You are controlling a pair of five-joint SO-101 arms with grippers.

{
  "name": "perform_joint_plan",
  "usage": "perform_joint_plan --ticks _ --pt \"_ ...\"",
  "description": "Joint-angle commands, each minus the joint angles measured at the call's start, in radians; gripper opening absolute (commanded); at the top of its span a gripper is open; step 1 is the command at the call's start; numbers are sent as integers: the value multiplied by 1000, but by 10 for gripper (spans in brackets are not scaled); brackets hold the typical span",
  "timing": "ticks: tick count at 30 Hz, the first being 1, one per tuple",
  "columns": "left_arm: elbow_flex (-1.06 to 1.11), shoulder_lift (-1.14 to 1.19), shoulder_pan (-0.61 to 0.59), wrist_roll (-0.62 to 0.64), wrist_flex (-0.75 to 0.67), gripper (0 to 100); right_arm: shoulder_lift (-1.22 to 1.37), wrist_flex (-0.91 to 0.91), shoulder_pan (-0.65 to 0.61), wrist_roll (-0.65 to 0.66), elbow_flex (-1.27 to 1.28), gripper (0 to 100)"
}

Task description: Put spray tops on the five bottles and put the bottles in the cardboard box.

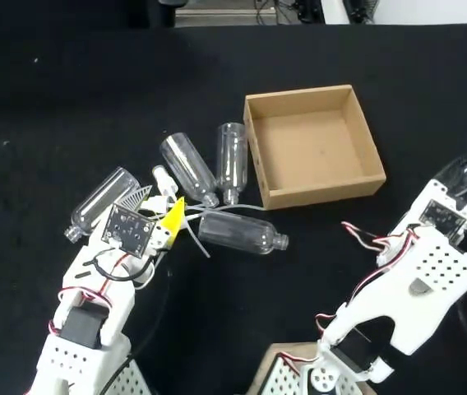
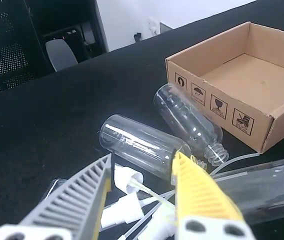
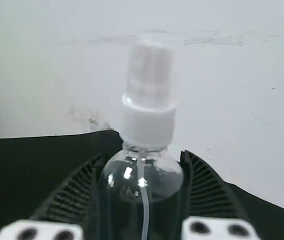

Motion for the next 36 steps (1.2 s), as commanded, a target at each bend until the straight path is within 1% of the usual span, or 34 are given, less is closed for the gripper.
perform_joint_plan --ticks 1,10,14,20,27,32,36 --pt "24 -6 15 9 2 191 -36 -54 20 3 39 154" --pt "24 -6 15 9 2 191 -127 -41 14 2 119 160" --pt "24 -6 15 9 2 191 -159 64 15 0 116 223" --pt "24 -6 15 9 2 191 -231 167 21 -66 120 211" --pt "24 -6 15 8 2 191 -329 322 20 -69 124 214" --pt "24 -6 15 8 2 191 -372 419 12 -69 124 274" --pt "24 -6 15 8 2 191 -380 427 12 -69 124 270"
